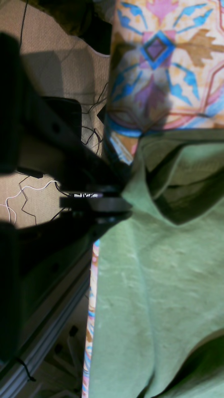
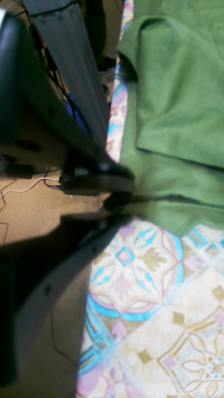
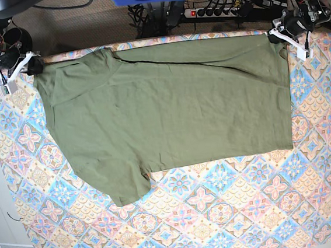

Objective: Layout the t-shirt on the table in an organized manner, then fold the t-shirt properly
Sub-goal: 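Pull the shirt edge taut between both grippers and lay it flat, then release the edge and move both grippers down to the shirt's sides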

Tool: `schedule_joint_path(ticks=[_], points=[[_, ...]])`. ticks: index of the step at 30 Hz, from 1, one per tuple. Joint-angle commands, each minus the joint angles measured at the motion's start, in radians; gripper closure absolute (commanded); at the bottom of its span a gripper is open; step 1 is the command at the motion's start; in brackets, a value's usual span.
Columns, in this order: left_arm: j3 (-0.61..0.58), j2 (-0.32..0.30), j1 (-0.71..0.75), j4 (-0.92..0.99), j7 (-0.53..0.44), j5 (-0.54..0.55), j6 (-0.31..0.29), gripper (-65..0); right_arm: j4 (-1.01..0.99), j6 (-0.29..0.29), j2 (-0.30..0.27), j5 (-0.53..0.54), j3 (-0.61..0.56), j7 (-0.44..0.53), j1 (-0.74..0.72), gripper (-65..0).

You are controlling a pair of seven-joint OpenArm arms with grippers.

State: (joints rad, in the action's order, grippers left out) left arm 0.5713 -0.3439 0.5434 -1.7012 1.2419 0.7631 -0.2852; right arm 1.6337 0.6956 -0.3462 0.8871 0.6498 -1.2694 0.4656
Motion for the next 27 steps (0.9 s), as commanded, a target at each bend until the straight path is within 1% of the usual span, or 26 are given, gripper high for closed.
schedule_joint_path(ticks=[1,3,6,8,10,13,14,19,23,27], points=[[0.005,-0.013,0.005,-0.015,0.003,-0.003,0.002,-4.7,0.015,0.003,-0.02,0.011,0.026,0.007,0.003,-17.0],[0.005,-0.013,0.005,-0.015,0.003,-0.003,0.002,-8.5,0.015,0.003,-0.02,0.011,0.041,0.006,0.005,-20.3],[0.005,-0.013,0.016,-0.015,0.003,-0.003,0.002,-15.6,0.017,0.003,-0.02,0.011,0.049,0.009,0.011,-23.4],[0.005,-0.013,0.022,-0.015,0.008,-0.003,0.004,-22.3,0.018,0.003,-0.02,0.011,0.063,0.007,0.014,-24.3],[0.005,-0.013,0.022,-0.015,0.032,-0.003,0.004,-29.1,0.038,0.003,-0.02,0.01,0.075,0.006,0.015,-25.0],[0.011,-0.013,0.028,-0.03,0.048,-0.001,0.004,-37.1,0.083,0.003,-0.02,0.01,0.077,0.007,0.015,-25.2],[0.011,-0.013,0.043,-0.043,0.046,-0.001,0.004,-38.1,0.096,0.003,-0.02,0.01,0.077,0.009,0.014,-25.1],[0.017,-0.011,0.094,-0.159,0.045,-0.009,0.005,-38.9,0.113,0.003,-0.02,0.01,0.077,0.012,0.008,-25.1],[0.089,-0.01,0.108,-0.214,0.049,-0.009,0.005,-39.0,0.112,0.003,-0.02,0.01,0.077,0.012,0.005,-25.1],[0.154,-0.013,0.099,-0.257,0.048,-0.009,0.005,-39.0,0.112,0.003,-0.021,0.007,0.072,0.006,-0.094,-25.1]])
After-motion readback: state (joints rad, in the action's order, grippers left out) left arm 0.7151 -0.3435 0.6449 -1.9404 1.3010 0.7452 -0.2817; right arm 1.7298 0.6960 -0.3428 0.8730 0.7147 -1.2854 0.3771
